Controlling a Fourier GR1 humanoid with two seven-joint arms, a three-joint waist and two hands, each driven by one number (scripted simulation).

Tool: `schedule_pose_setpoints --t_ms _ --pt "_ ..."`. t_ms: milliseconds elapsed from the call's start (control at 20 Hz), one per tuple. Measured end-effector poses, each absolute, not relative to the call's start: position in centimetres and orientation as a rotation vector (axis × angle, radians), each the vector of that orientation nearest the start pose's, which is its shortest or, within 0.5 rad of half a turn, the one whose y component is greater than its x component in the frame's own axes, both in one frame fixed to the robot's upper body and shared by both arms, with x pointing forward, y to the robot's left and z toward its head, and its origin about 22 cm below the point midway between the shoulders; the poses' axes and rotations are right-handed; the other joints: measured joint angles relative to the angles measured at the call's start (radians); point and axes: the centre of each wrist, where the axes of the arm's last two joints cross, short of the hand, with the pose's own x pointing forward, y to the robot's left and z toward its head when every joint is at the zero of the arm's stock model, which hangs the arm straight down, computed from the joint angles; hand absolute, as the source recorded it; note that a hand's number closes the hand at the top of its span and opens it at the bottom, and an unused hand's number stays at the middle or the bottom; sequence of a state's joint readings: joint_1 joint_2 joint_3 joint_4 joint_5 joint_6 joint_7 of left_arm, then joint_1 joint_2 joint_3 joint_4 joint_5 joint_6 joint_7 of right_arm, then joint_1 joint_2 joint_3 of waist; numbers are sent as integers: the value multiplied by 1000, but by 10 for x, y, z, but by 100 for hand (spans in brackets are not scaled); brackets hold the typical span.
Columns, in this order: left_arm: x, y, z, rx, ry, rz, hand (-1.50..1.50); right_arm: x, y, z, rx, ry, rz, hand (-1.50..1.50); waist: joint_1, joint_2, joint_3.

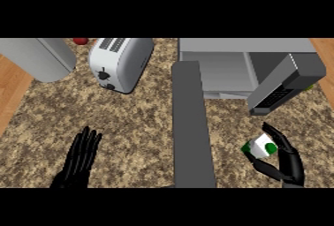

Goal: Pick up the milk, place it into the microwave and close the microwave

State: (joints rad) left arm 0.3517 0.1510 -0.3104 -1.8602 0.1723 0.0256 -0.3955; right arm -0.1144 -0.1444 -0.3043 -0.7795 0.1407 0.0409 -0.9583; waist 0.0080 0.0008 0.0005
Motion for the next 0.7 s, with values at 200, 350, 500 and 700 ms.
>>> schedule_pose_setpoints --t_ms 200,350,500,700 --pt "149 221 9 -220 -1876 -10 -150 218 -332 -144 -308 -1831 44 150 2 -1 -1" --pt "145 229 5 -218 -1873 -9 -150 219 -337 -147 -346 -1814 61 150 4 -3 -4" --pt "143 235 4 -218 -1879 -13 -150 226 -342 -146 -366 -1792 98 150 6 -3 -5" --pt "143 240 4 -228 -1887 -19 -150 233 -339 -148 -409 -1758 173 150 11 -4 -7"
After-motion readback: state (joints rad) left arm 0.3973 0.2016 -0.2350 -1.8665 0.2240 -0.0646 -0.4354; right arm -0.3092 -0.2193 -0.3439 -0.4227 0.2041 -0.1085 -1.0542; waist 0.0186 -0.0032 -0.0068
